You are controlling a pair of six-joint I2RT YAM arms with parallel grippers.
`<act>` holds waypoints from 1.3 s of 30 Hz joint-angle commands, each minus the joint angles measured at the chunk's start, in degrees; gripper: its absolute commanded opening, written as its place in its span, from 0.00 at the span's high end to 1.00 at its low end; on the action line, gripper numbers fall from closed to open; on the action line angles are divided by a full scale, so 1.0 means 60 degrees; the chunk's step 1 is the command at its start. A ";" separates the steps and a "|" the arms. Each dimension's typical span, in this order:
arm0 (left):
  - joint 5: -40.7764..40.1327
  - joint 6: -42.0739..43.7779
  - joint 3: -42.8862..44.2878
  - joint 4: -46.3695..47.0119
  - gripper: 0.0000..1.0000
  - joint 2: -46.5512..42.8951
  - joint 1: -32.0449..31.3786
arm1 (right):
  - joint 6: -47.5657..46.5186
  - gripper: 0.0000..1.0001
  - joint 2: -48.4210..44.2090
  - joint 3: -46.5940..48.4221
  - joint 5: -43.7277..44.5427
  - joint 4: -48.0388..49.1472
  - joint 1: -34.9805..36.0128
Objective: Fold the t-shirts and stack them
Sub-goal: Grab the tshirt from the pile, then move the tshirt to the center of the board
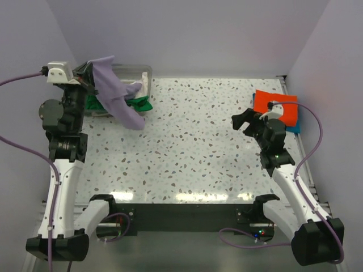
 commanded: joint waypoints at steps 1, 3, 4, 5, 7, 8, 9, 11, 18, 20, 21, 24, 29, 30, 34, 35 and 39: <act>0.0493 0.0125 0.0275 -0.0149 1.00 -0.0586 -0.0335 | 0.0019 0.01 0.0065 0.0296 -0.0175 0.0468 -0.0009; 0.0743 0.0037 0.0465 -0.0340 1.00 -0.0748 -0.0440 | 0.0005 0.01 0.0080 0.0340 -0.0189 0.0468 -0.0024; 0.1064 0.0023 0.0509 -0.0486 1.00 -0.0763 -0.0557 | 0.0019 0.01 0.0109 0.0354 -0.0190 0.0453 -0.0024; 0.1212 -0.0036 0.0568 -0.0545 1.00 -0.0792 -0.0616 | 0.0020 0.01 0.0138 0.0369 -0.0248 0.0453 -0.0009; 0.1708 -0.0109 0.0641 -0.0692 1.00 -0.0734 -0.0908 | 0.0034 0.01 0.0124 0.0355 -0.0248 0.0439 -0.0009; 0.1871 -0.0225 0.0685 -0.0721 1.00 -0.0690 -0.1054 | 0.0034 0.01 0.0081 0.0355 -0.0248 0.0439 -0.0009; 0.2018 -0.0227 0.0628 -0.0649 1.00 -0.0646 -0.1244 | 0.0034 0.01 0.0066 0.0369 -0.0234 0.0395 -0.0024; 0.2107 -0.0139 0.0583 -0.0590 1.00 -0.0530 -0.1932 | 0.0005 0.01 -0.0007 0.0369 -0.0204 0.0351 -0.0009; 0.2443 -0.0095 0.1107 -0.0106 1.00 -0.0104 -0.2477 | 0.0005 0.01 -0.0257 0.0413 -0.0102 0.0175 -0.0024; 0.2488 0.0007 0.1417 0.0025 1.00 -0.0017 -0.2477 | -0.0010 0.01 -0.0301 0.0428 -0.0145 0.0160 -0.0024; 0.2430 0.0037 0.1708 0.0243 1.00 -0.0002 -0.2477 | 0.0019 0.01 -0.0286 0.0428 -0.0131 0.0160 -0.0009; 0.2444 0.0154 0.2425 0.0537 1.00 0.0130 -0.2477 | 0.0005 0.01 -0.0315 0.0413 -0.0145 0.0116 -0.0024; 0.3029 -0.0182 0.3306 0.1269 1.00 0.0102 -0.2477 | 0.0005 0.01 -0.0359 0.0413 -0.0146 0.0072 -0.0009; 0.3015 -0.0168 0.3424 0.1372 1.00 0.0072 -0.2477 | -0.0010 0.01 -0.0359 0.0384 -0.0160 0.0072 -0.0024; 0.2913 0.0036 0.4331 0.1066 1.00 -0.0089 -0.2477 | 0.0019 0.01 -0.0330 0.0384 -0.0189 0.0087 -0.0009; 0.2942 0.0066 0.4739 0.0979 1.00 -0.0060 -0.2491 | 0.0020 0.01 -0.0316 0.0398 -0.0204 0.0087 -0.0009; 0.3190 0.0067 0.5605 0.0554 1.00 0.0145 -0.2477 | 0.0049 0.01 -0.0213 0.0384 -0.0307 0.0160 -0.0024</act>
